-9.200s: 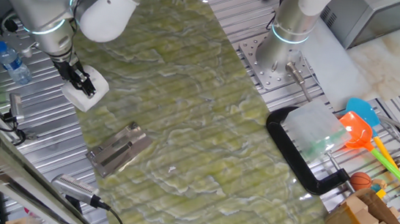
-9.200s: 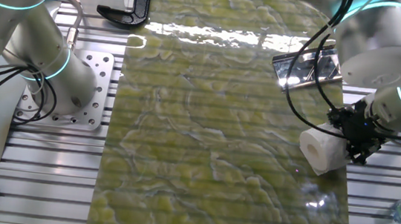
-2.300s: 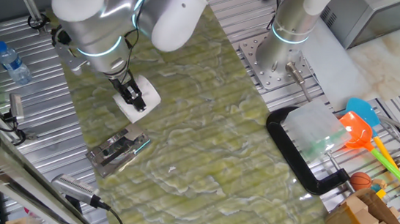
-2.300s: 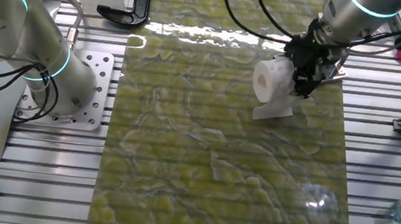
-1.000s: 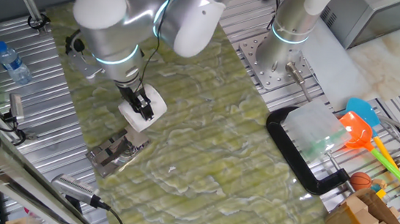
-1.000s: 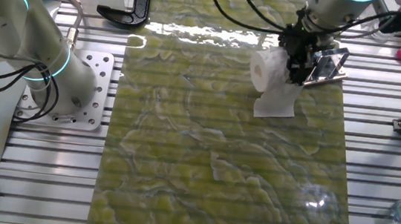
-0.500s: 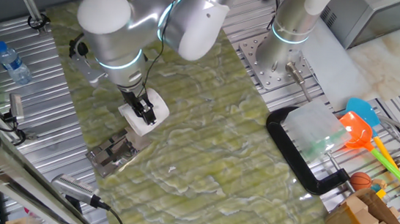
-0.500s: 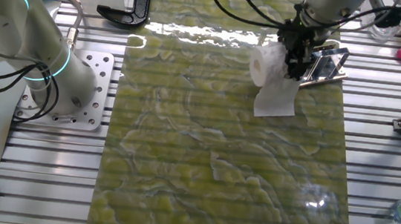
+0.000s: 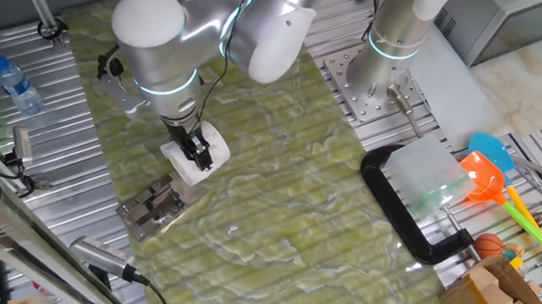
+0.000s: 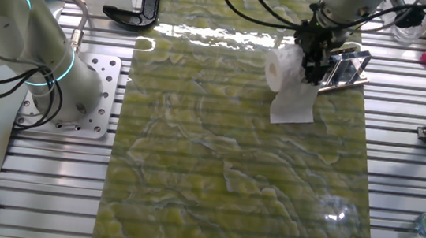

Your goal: Put the toilet paper on its holder

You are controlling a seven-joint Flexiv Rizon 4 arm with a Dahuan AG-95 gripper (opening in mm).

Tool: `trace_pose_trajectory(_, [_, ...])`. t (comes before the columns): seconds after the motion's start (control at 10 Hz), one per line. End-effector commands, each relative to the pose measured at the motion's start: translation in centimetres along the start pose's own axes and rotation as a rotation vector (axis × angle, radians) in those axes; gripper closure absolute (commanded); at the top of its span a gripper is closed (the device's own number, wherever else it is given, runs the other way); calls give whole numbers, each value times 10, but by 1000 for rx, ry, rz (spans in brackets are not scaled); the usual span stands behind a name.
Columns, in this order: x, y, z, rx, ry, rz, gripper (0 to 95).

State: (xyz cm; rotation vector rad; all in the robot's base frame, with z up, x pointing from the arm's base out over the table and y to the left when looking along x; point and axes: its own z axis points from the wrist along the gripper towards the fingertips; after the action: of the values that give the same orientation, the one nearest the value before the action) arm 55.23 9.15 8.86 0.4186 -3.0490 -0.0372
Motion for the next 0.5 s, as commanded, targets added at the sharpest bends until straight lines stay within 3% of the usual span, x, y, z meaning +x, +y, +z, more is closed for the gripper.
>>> trace_pose_trajectory(0.1, [-3,1,3,1,-2,3,950])
trace_pose_trajectory(0.5, [-9,5,4,0,-1,11,950])
